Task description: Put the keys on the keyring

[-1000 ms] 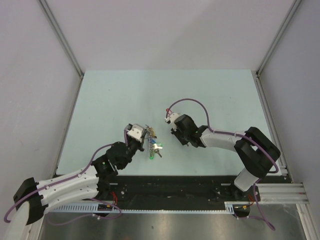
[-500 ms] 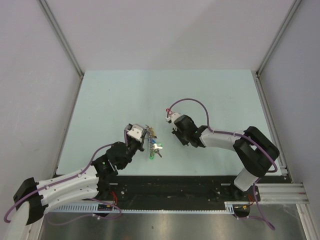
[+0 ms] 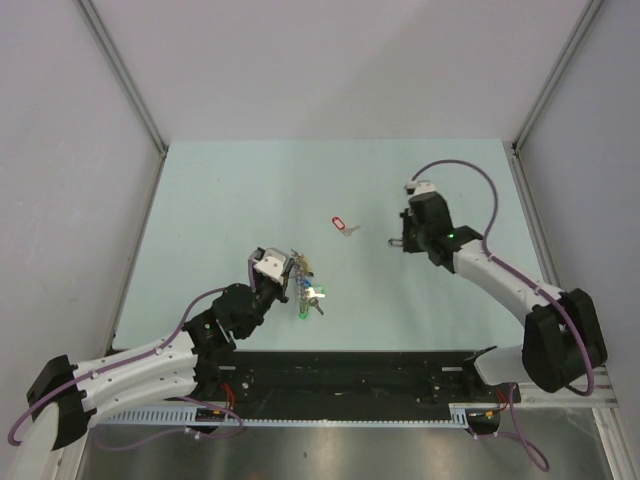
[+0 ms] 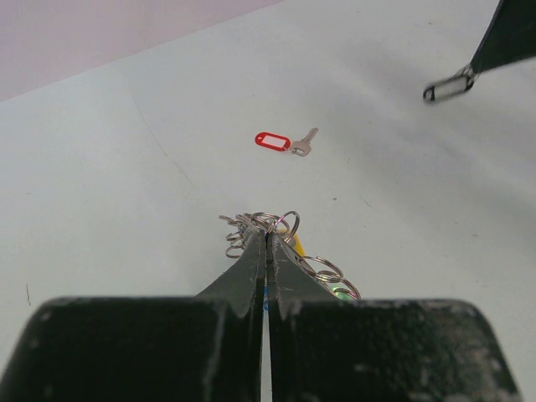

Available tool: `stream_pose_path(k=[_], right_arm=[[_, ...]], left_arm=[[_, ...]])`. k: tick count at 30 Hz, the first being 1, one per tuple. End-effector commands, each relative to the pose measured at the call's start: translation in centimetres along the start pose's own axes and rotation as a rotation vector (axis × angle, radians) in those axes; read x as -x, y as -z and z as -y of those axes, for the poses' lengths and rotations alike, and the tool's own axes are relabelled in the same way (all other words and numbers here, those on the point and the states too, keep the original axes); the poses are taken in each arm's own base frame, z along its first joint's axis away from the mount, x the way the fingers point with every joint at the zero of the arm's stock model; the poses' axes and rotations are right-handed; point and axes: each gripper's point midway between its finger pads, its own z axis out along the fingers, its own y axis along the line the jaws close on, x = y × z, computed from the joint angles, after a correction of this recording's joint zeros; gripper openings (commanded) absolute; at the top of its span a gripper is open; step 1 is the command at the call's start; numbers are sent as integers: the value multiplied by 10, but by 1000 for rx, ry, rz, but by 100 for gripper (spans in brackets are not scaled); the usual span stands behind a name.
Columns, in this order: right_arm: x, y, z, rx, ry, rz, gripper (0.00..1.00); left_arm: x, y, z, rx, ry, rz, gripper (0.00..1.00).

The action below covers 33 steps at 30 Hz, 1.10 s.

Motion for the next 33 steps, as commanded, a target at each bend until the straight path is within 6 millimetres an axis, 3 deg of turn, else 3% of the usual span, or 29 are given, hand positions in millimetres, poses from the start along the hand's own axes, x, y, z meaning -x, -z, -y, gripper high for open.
stream_pose_path(k=[1,5,10,22,30,33], right_arm=[[29,30,30,-64,-242,75,0],[19,28,41,-126,-312,45,0],[-8,14,30,-116,-375,20,0],[-45,-6,-57,-10,-401,-4,0],[-71,-13,-104,78,-409,-76,0],[-69,-16,-96,51,-404,-65,0]], left_arm=[[30,0,-1,-5,33,102,0],[31,0,0,-10,34,102,0],[30,0,0,-8,34,100,1],[31,-1,1,-11,35,101,1],[31,0,0,-7,33,102,0],[31,0,0,-7,34,100,1]])
